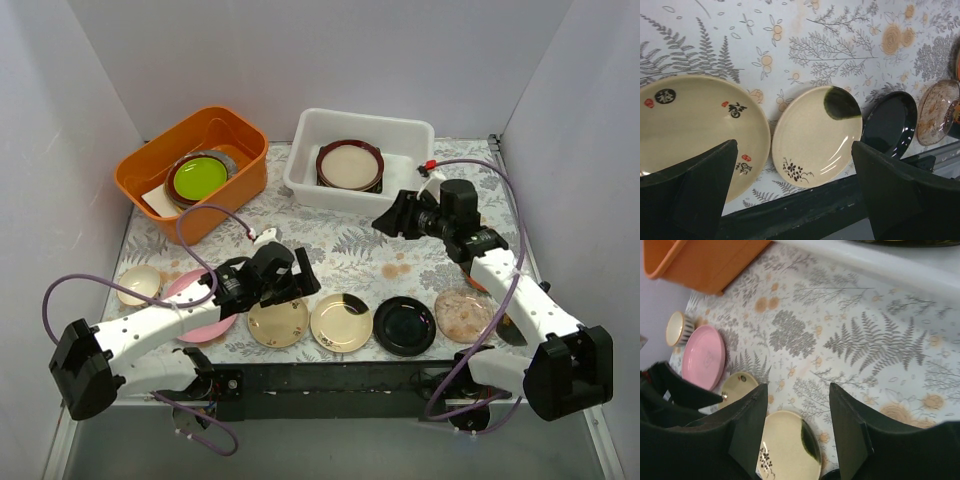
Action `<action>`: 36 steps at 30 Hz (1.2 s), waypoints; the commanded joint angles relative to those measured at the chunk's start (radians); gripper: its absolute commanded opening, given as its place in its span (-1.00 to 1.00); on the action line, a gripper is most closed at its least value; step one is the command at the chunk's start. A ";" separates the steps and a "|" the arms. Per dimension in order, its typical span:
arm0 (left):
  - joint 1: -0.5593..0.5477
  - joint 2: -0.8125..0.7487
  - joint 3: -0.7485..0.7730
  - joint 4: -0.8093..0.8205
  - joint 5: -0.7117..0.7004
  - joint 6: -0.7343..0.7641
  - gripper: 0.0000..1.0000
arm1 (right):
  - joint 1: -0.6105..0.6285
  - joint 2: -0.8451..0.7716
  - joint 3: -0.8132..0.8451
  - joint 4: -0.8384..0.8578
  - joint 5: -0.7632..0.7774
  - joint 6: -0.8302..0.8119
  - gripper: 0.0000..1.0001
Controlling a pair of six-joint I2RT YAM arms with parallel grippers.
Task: Place the plates into the plastic bin on the countertop
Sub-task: Pick up the plate at the center of the board.
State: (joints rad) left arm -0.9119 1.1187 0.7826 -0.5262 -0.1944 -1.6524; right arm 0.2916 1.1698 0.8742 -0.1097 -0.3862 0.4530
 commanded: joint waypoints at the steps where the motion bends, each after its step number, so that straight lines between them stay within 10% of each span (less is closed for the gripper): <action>1: 0.060 -0.077 -0.013 -0.072 -0.031 -0.032 0.96 | 0.118 0.026 0.014 0.062 -0.007 -0.005 0.19; 20: 0.566 -0.158 0.211 -0.294 -0.022 0.080 0.96 | 0.590 0.568 0.331 0.249 -0.031 0.104 0.17; 36: 0.812 -0.131 0.397 -0.360 0.091 0.151 0.97 | 0.696 0.913 0.658 0.202 -0.088 0.122 0.16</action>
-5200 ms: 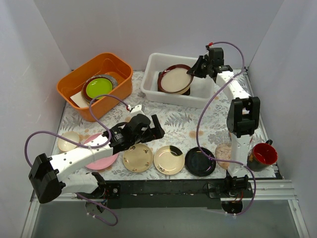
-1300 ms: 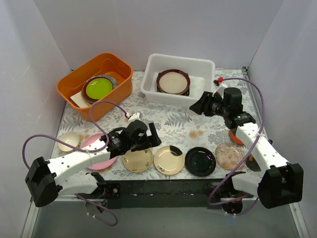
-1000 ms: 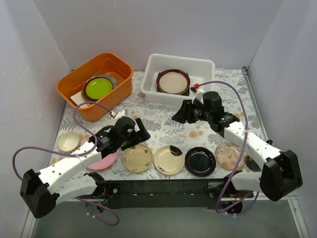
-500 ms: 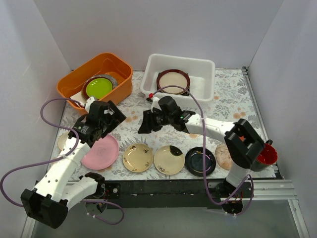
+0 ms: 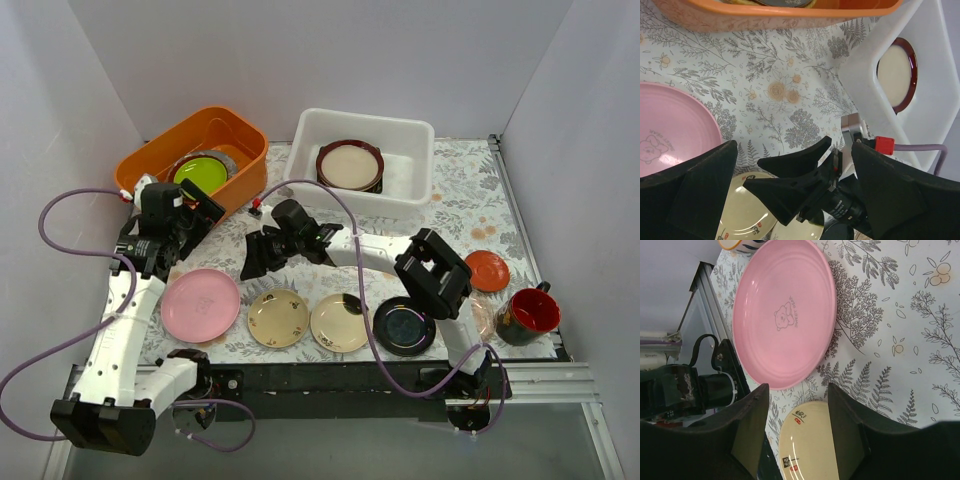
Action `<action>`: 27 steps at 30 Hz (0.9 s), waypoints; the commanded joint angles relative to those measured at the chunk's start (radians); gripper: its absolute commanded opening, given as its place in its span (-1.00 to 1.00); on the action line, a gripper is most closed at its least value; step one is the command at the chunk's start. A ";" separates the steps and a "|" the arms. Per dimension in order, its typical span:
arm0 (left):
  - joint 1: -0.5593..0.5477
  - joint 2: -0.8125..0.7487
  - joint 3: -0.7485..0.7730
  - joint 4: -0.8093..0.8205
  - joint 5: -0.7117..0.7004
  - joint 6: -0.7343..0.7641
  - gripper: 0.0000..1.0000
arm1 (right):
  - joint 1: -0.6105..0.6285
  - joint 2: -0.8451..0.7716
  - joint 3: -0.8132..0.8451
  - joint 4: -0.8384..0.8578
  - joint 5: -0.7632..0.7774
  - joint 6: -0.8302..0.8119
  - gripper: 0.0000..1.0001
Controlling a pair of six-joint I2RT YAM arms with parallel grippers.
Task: Place the plates into the plastic bin on the countertop
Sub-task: Pick up the plate at the center of the board.
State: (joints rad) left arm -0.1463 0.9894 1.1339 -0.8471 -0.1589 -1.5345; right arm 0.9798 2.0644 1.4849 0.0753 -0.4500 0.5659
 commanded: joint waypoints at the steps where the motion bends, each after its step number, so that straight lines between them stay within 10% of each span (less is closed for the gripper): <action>1: 0.066 0.000 0.046 -0.040 0.065 0.042 0.96 | 0.008 0.022 0.046 0.018 -0.026 0.014 0.16; 27: 0.200 -0.051 -0.006 0.037 0.354 0.139 0.97 | 0.060 0.180 0.107 0.135 -0.079 0.097 0.13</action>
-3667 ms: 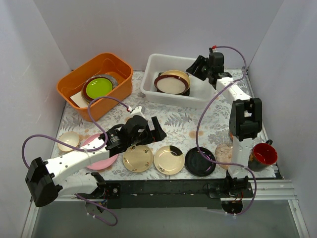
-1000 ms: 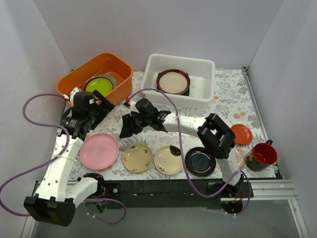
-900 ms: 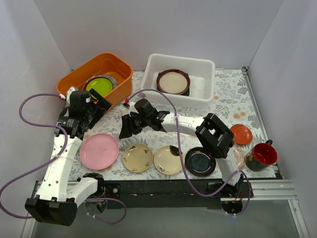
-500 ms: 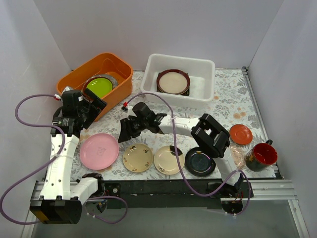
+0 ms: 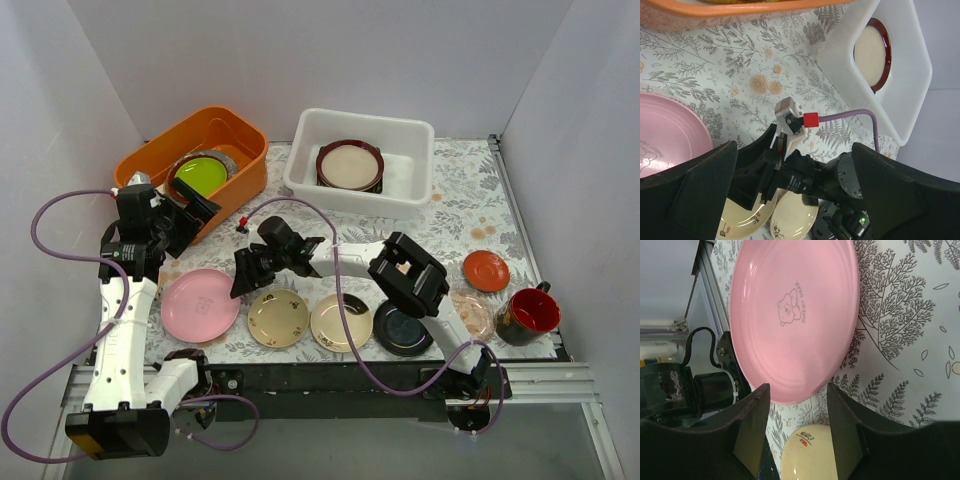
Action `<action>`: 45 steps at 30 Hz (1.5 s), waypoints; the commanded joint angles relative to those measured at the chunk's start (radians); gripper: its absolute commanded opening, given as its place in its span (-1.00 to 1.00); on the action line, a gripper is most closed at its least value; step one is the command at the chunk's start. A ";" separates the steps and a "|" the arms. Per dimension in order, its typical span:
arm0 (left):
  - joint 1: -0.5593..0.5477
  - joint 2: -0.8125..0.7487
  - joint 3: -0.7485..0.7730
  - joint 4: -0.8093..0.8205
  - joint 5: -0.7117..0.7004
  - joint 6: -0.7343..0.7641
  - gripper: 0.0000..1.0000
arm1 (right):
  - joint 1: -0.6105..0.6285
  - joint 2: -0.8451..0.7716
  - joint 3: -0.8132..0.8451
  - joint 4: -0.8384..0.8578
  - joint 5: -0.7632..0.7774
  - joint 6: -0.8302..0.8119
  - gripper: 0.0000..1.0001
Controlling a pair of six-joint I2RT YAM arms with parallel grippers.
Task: Place the plates into the plastic bin on the countertop
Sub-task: Pick up the plate at the center of the board.
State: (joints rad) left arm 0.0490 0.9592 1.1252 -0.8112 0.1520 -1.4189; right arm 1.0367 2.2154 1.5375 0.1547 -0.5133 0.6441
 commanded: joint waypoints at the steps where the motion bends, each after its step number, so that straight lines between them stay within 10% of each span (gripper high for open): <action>1: 0.005 -0.022 0.005 0.000 0.046 0.031 0.96 | 0.003 0.036 0.065 0.040 -0.016 0.019 0.13; 33: 0.005 -0.079 -0.021 0.040 0.100 0.037 0.97 | 0.051 0.164 0.170 -0.098 0.139 -0.031 0.00; 45: 0.005 -0.089 -0.027 0.052 0.113 0.026 0.97 | 0.063 0.142 0.138 -0.168 0.239 -0.069 -0.69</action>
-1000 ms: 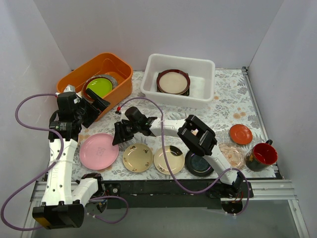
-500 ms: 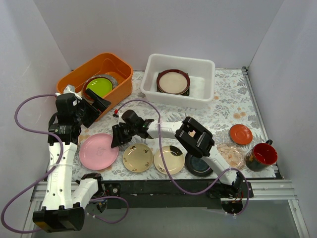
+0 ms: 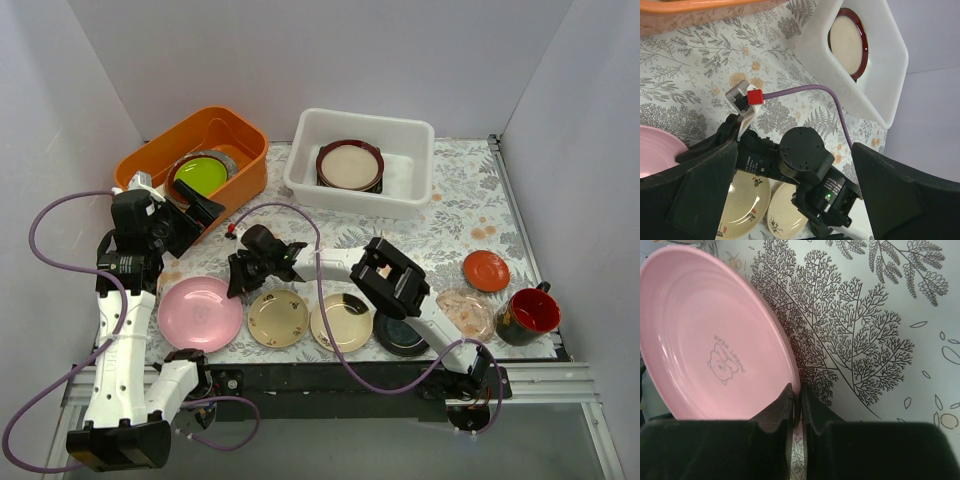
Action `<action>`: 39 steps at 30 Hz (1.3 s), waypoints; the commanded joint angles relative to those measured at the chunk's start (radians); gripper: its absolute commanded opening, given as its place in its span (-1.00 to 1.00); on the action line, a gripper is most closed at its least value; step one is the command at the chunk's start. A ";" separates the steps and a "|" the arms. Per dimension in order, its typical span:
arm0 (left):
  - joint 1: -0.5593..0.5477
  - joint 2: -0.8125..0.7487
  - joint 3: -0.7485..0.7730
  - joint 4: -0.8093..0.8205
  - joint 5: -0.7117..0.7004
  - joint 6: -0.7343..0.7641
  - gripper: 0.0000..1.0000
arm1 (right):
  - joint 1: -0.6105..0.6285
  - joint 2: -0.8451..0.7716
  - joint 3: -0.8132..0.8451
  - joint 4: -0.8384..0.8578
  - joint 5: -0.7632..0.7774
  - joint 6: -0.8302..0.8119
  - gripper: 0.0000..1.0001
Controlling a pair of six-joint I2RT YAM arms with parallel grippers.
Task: Place the plates into the plastic bin on the countertop
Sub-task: Pick up the plate at the center of the board.
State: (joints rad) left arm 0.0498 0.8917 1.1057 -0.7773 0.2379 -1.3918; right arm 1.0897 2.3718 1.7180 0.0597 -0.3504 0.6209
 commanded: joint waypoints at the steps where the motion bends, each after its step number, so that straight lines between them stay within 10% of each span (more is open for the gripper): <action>1: 0.004 -0.022 -0.009 0.016 0.028 -0.001 0.96 | 0.009 -0.026 -0.047 -0.074 0.093 -0.049 -0.74; 39: 0.004 -0.053 -0.066 -0.004 0.027 0.019 0.96 | -0.013 -0.420 -0.278 0.134 0.332 -0.030 -0.94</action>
State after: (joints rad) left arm 0.0498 0.8669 1.0546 -0.7784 0.2512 -1.3903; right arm 1.0901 2.0575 1.4548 0.1375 -0.0784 0.6113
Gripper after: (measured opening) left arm 0.982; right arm 0.122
